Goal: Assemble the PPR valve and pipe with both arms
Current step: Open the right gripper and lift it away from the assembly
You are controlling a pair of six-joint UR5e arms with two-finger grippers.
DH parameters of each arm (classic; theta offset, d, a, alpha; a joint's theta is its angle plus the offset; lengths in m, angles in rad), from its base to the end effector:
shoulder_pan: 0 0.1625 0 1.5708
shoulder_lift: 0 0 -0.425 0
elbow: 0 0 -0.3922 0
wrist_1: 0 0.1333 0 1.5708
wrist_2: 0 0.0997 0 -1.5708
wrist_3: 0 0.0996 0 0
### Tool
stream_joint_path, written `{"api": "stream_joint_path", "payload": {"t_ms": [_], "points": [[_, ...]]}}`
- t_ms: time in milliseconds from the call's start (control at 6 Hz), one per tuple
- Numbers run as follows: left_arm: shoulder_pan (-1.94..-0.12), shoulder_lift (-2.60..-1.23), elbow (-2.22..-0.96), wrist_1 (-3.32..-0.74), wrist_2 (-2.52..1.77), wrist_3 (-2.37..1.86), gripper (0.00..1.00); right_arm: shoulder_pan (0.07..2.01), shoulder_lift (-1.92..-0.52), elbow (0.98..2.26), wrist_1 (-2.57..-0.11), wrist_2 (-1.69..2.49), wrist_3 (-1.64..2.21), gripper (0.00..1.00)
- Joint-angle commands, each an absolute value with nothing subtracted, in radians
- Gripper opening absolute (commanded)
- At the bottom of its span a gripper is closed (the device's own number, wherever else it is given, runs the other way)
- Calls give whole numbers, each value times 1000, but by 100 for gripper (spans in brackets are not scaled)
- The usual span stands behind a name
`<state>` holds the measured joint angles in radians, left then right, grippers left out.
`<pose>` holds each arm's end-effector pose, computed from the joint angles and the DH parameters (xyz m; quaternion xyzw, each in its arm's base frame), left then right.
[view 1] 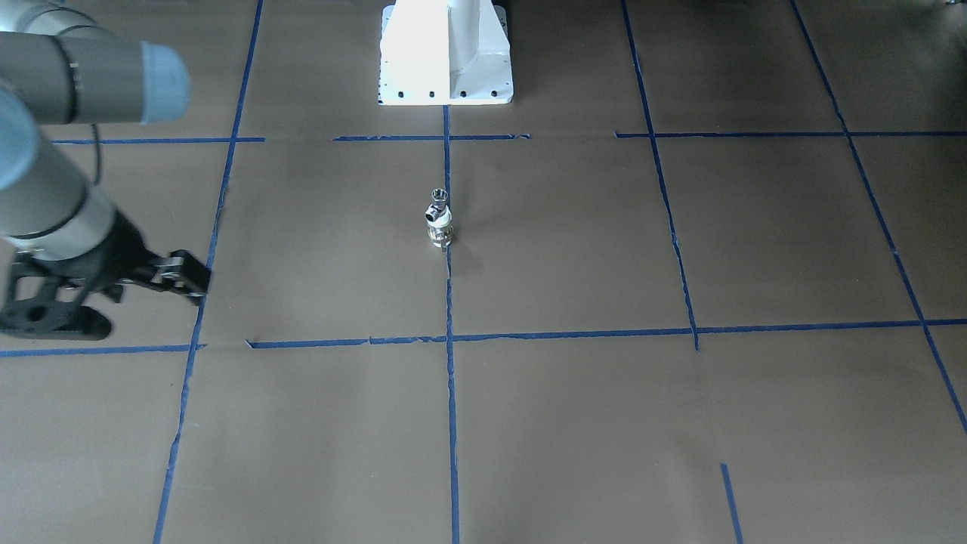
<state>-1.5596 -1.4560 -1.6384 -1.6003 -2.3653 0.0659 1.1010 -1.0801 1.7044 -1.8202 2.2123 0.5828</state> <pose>-0.0573 -0.4422 0.6747 0.0024 0.3869 0.0321 0.9215 -0.2242 -0.6045 0.3458 -0.0027 -0.3567 -0.0060 0.9342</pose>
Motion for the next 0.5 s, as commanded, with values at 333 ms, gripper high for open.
{"api": "stream_joint_path", "payload": {"t_ms": [333], "points": [[-1560, -1428, -1643, -1606, -2359, 67, 100, 1458, -1534, 1740, -1704, 2358, -119, 100]]}}
